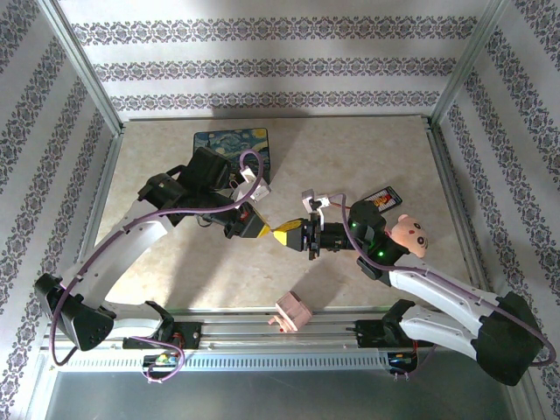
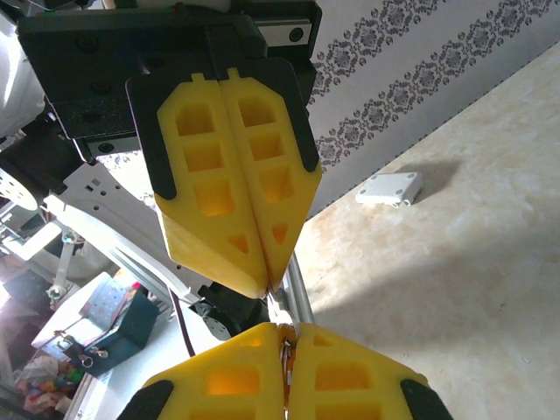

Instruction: Unlock a padlock with a key

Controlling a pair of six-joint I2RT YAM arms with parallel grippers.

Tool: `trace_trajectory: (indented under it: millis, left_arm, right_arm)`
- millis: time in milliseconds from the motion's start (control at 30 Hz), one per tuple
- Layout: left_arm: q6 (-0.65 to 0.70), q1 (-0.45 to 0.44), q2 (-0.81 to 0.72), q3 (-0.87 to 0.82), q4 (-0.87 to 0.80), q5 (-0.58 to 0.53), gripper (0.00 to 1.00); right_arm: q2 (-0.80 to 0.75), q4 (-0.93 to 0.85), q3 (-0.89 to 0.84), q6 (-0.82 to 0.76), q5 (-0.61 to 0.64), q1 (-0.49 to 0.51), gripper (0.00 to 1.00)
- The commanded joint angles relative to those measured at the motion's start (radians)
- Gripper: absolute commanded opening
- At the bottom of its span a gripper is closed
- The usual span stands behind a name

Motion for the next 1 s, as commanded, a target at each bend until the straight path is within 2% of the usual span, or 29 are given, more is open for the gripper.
trace_trajectory:
  millis: [0, 67, 133, 233, 300, 433, 633, 867, 967]
  left_arm:
    - [-0.042, 0.013, -0.018, -0.012, 0.048, -0.025, 0.13]
    - [-0.077, 0.013, -0.021, -0.010, 0.071, -0.039, 0.36]
    - [-0.131, 0.013, -0.027, -0.009, 0.108, -0.074, 0.65]
    - [-0.221, 0.014, -0.060, -0.021, 0.191, -0.147, 0.98]
    - [-0.282, 0.015, -0.084, -0.032, 0.244, -0.230, 0.99]
    - [-0.412, 0.015, -0.111, -0.055, 0.289, -0.529, 0.99]
    - [-0.552, 0.016, -0.101, -0.164, 0.372, -0.850, 0.99]
    - [-0.696, 0.017, -0.027, -0.271, 0.538, -1.002, 1.00]
    - [-0.762, 0.018, 0.021, -0.303, 0.595, -1.067, 0.95]
  right_arm:
    - [-0.020, 0.047, -0.009, 0.001, -0.004, -0.010, 0.00]
    - [-0.019, 0.040, -0.011, 0.001, 0.009, -0.010, 0.00]
    - [-0.016, 0.016, -0.008, 0.001, 0.044, -0.012, 0.00]
    - [-0.007, -0.021, -0.005, 0.000, 0.104, -0.014, 0.00]
    - [0.005, -0.048, -0.003, 0.003, 0.143, -0.017, 0.00]
    - [0.028, -0.080, -0.009, 0.016, 0.249, -0.024, 0.00]
    - [0.082, -0.111, -0.005, 0.067, 0.324, -0.065, 0.00]
    - [0.144, -0.139, -0.003, 0.113, 0.406, -0.098, 0.00]
    - [0.159, -0.153, -0.009, 0.132, 0.455, -0.107, 0.00]
